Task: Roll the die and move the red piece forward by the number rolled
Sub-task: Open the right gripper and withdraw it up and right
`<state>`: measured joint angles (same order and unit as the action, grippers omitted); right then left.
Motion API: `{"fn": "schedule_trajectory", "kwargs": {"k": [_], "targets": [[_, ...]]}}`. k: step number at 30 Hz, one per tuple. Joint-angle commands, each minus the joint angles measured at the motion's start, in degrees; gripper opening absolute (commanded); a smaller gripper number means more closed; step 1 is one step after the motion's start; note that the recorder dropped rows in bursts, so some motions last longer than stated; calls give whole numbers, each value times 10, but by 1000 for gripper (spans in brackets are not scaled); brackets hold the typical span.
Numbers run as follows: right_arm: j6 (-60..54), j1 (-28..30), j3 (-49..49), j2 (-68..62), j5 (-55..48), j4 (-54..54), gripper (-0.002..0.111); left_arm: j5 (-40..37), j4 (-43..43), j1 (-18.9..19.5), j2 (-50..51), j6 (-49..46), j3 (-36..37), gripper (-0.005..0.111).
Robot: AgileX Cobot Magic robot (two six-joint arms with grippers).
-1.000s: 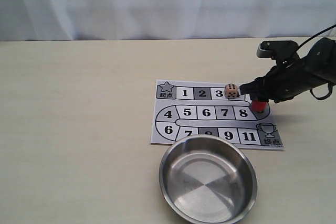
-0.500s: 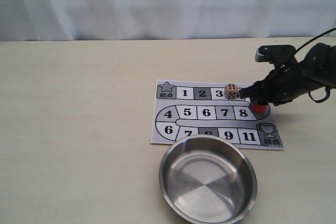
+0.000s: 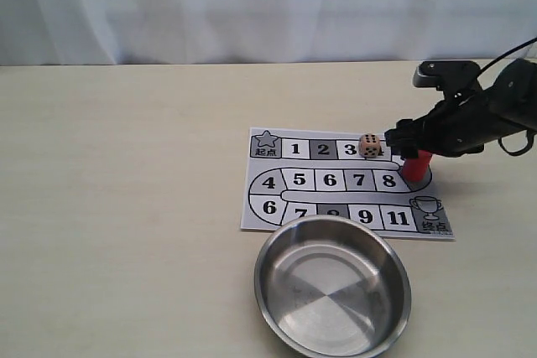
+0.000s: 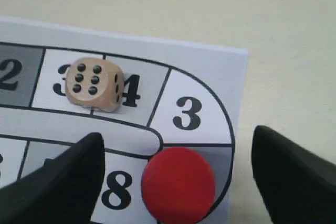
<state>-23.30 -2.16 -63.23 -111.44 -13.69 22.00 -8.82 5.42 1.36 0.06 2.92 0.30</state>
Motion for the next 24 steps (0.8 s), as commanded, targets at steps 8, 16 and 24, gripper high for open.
{"fn": "schedule_trajectory", "kwargs": {"k": [8, 16, 24], "targets": [[1, 2, 0, 84, -28, -22, 19, 7, -1, 0, -1, 1, -3, 0], [5, 31, 0, 168, -92, -23, 4, 6, -1, 0, -1, 1, -3, 0], [2, 88, 0, 235, -145, -29, 4, 6, -1, 0, -1, 1, -3, 0]]}}
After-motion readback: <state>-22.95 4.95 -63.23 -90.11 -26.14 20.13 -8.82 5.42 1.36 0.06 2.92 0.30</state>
